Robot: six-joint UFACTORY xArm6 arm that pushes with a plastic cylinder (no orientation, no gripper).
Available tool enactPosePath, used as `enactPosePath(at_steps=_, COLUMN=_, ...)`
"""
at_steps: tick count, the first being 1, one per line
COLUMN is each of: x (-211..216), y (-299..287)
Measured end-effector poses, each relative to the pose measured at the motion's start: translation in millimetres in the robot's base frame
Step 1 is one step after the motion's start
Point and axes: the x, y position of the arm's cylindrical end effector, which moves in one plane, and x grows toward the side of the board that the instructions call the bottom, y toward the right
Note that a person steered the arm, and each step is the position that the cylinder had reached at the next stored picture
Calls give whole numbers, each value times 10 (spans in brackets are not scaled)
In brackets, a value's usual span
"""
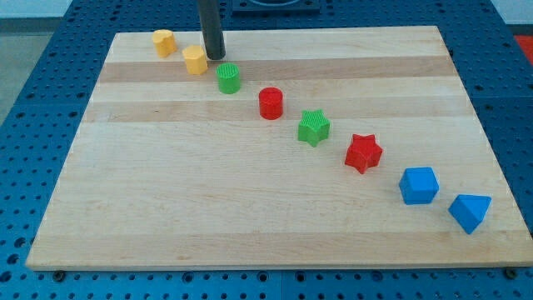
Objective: Push the green circle towards the center left of the board
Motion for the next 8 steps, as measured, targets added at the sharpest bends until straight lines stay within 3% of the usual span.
enactPosePath(at_steps=1, x=0, y=72)
enactPosePath(at_steps=2, x=0, y=545)
enactPosePath(at_steps=4, x=215, y=559)
enactPosePath(at_steps=7, x=1484, y=-80)
enactPosePath(at_steps=8, x=1720, y=67)
